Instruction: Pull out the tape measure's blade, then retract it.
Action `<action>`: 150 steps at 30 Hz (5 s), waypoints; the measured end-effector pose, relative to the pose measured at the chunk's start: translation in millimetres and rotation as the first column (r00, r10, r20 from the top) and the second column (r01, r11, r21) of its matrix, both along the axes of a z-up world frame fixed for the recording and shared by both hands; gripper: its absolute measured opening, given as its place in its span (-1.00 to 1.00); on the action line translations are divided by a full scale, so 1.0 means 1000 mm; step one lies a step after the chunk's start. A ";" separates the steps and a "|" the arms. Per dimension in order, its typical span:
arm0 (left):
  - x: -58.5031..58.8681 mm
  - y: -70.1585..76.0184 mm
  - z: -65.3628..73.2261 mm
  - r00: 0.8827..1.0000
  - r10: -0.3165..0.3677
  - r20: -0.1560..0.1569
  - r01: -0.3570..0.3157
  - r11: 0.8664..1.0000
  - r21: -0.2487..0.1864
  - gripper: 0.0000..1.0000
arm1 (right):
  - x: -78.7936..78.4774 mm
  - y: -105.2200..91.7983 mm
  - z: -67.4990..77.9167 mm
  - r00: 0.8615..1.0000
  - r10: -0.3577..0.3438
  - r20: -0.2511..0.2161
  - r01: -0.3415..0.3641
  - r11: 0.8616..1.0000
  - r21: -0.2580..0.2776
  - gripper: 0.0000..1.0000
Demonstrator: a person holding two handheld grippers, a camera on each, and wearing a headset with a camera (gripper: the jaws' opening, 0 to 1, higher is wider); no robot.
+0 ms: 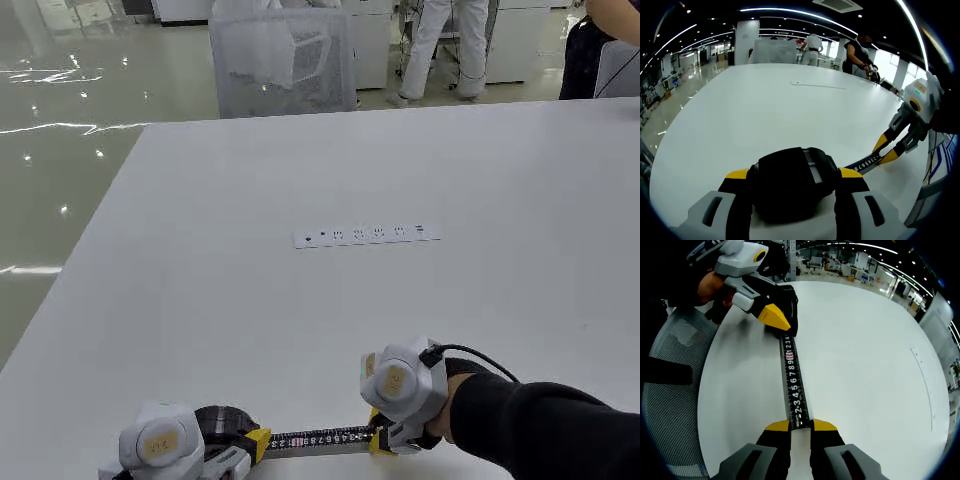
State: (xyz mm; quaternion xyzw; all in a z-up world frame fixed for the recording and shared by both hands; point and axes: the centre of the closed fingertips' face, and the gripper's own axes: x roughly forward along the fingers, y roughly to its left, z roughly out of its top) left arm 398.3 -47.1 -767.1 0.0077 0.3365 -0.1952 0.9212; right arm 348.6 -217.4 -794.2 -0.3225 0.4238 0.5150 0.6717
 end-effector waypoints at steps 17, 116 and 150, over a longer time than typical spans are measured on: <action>0.000 0.001 -0.001 1.000 0.001 -0.001 -0.001 1.000 -0.002 0.26 | 0.002 0.009 -0.001 1.000 0.020 0.003 -0.021 1.000 0.020 -0.80; -0.001 0.001 -0.002 0.999 -0.007 -0.047 0.003 0.996 -0.084 0.25 | 0.011 0.059 0.000 1.000 -0.019 0.012 0.017 0.990 0.141 -0.78; -0.002 0.001 0.000 0.999 -0.011 -0.046 0.006 0.993 -0.116 0.24 | 0.015 0.073 0.002 1.000 0.016 0.012 -0.018 0.986 0.169 -0.78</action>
